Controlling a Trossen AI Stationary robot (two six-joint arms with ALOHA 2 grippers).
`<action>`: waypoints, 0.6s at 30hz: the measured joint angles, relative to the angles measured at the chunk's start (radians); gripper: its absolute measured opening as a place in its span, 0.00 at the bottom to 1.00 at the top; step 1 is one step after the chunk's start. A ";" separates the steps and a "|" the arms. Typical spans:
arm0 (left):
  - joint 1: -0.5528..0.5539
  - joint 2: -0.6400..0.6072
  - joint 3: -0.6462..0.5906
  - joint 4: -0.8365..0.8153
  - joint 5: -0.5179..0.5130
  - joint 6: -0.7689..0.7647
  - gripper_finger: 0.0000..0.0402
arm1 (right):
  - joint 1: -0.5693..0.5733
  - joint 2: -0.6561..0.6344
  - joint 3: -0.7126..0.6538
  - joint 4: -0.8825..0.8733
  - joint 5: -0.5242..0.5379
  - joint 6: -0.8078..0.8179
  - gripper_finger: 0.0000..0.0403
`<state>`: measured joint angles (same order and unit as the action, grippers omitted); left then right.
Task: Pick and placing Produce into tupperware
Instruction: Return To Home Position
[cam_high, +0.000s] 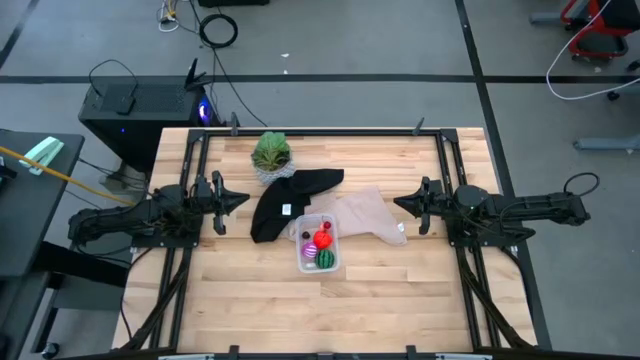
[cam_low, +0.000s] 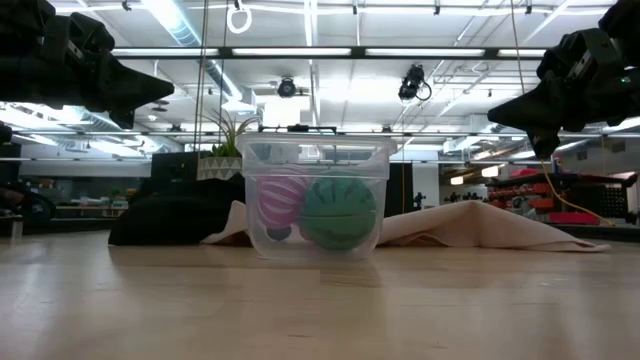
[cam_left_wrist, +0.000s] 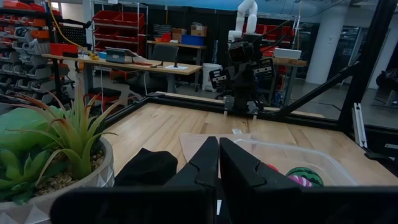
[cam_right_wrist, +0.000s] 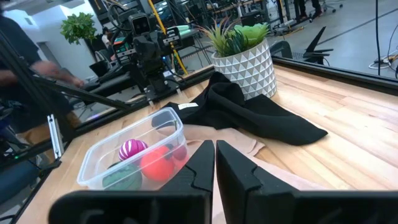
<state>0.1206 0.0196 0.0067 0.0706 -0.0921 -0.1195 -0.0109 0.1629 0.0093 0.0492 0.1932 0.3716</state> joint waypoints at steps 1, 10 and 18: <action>0.000 0.000 0.000 0.000 0.000 0.000 0.05 | 0.000 0.000 0.000 0.000 0.000 0.000 0.06; 0.000 0.000 0.000 0.000 0.000 0.000 0.08 | 0.000 0.000 0.000 0.000 0.000 0.000 0.06; 0.000 0.000 0.000 0.000 0.000 0.001 0.07 | 0.000 0.000 0.000 0.000 0.000 0.000 0.06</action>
<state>0.1207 0.0196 0.0067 0.0707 -0.0921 -0.1189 -0.0109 0.1631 0.0093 0.0490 0.1932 0.3717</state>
